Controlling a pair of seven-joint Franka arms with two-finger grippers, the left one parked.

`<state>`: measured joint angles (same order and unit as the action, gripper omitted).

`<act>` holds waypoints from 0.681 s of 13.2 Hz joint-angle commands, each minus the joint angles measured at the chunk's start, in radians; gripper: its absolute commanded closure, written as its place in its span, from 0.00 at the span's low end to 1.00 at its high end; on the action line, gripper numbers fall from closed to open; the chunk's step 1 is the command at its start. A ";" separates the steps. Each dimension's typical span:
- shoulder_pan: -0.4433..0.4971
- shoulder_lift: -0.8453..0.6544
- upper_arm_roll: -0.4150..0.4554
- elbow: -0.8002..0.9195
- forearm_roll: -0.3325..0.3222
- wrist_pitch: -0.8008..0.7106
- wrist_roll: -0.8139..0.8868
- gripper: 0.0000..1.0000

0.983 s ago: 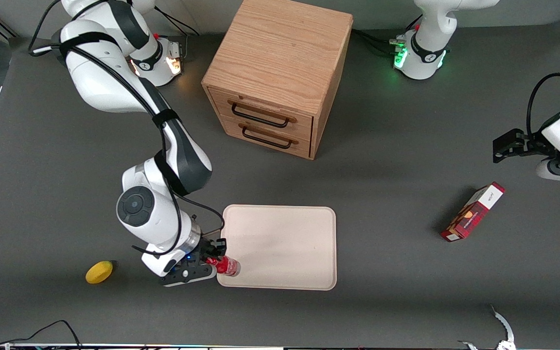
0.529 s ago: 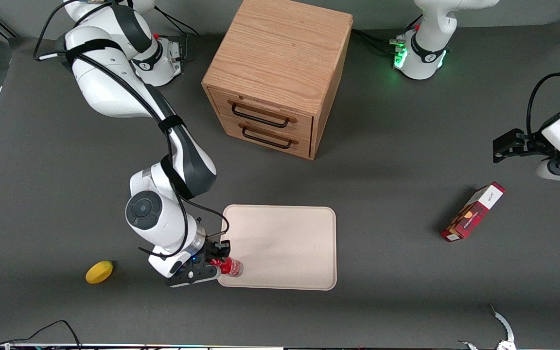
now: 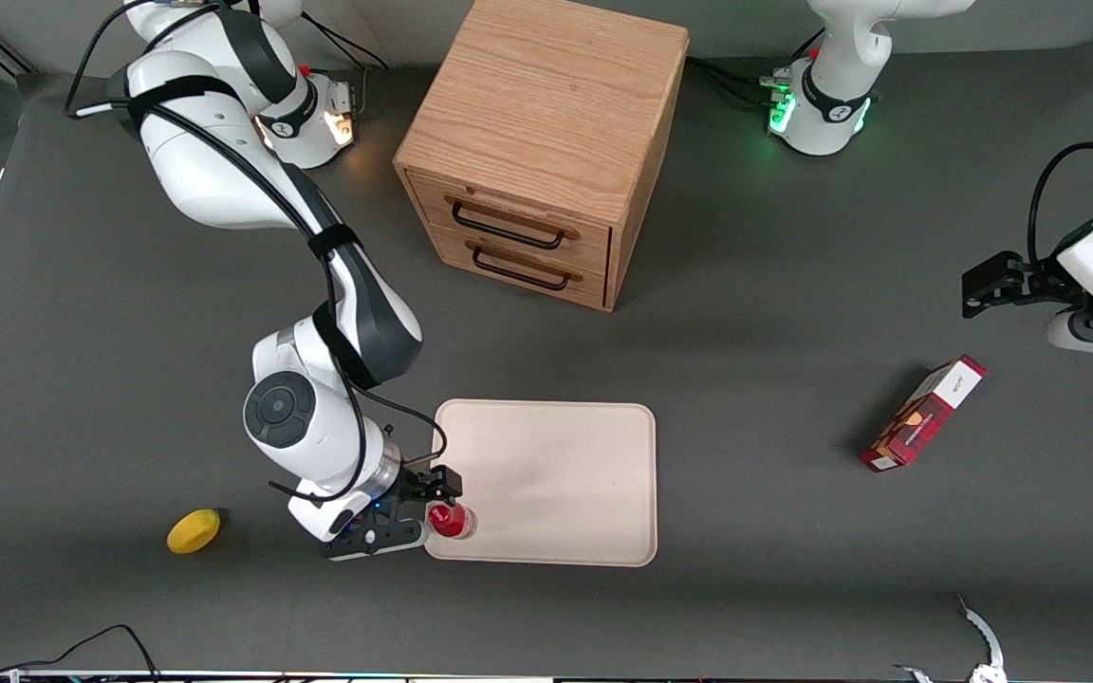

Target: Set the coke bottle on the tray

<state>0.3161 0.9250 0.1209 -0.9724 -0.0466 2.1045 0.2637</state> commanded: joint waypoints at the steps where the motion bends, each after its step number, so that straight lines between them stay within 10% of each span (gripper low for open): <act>1: 0.015 0.006 -0.012 0.034 -0.010 -0.001 0.032 0.02; 9: -0.113 -0.417 -0.001 -0.334 -0.007 -0.156 -0.075 0.00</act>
<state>0.2544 0.6941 0.1119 -1.0698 -0.0472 1.9373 0.2410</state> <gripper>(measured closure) 0.000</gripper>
